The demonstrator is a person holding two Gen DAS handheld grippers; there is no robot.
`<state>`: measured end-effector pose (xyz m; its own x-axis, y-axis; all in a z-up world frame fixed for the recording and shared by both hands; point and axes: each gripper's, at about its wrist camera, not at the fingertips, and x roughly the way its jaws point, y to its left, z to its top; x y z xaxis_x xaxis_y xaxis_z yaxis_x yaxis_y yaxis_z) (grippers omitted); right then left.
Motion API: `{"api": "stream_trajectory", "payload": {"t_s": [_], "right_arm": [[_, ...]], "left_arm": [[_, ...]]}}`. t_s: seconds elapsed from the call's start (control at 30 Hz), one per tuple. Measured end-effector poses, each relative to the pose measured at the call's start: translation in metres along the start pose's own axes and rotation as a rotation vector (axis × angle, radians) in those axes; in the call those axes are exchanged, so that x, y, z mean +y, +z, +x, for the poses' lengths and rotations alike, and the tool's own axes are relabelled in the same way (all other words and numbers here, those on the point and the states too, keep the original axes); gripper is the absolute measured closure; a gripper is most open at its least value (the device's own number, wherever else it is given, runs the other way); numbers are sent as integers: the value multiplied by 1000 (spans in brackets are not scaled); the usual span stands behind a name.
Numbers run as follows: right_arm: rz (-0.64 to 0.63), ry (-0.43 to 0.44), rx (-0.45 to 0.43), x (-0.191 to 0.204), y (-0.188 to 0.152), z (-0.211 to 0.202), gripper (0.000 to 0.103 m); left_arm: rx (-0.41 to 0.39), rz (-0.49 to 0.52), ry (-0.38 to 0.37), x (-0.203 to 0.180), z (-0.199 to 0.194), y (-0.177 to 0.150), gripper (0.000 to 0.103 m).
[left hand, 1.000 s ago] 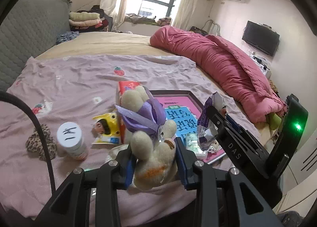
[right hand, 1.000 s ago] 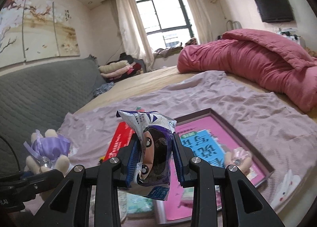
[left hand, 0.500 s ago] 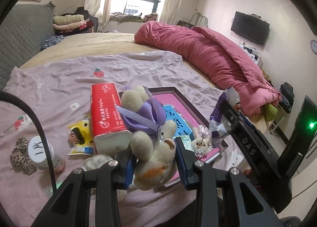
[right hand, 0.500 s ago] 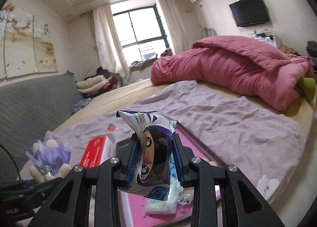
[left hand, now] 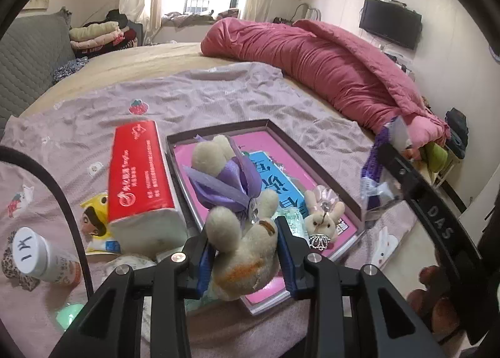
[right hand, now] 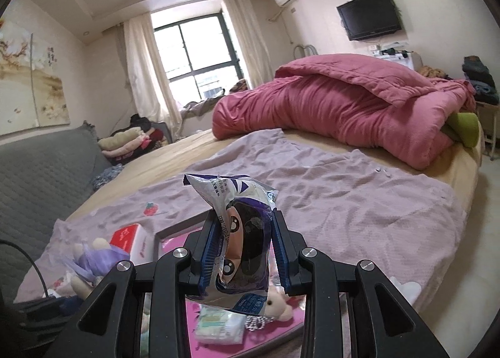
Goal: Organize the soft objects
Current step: 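Carry the purple-dressed bear and cartoon snack bag over the pink book with both tools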
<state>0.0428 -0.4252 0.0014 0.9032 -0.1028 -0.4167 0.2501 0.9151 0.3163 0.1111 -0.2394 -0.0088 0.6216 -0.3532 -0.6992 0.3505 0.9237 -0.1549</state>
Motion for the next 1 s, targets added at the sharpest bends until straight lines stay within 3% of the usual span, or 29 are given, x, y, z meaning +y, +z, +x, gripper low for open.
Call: {"api": "stream_trajectory", "payload": {"t_s": [0.27,0.6,1.0], "right_arm": [[14,-42,11,-14,-1,7,70],[9,-86,16,-25,-3,12,70],[-28,-74,82,-20,-10,28,70]], "left_arm": [[62,-16,-21,-4,31,-5,67],[97,7,34,-7,57,-11,66],[140,-8,14,-6,74,-20,66]]}}
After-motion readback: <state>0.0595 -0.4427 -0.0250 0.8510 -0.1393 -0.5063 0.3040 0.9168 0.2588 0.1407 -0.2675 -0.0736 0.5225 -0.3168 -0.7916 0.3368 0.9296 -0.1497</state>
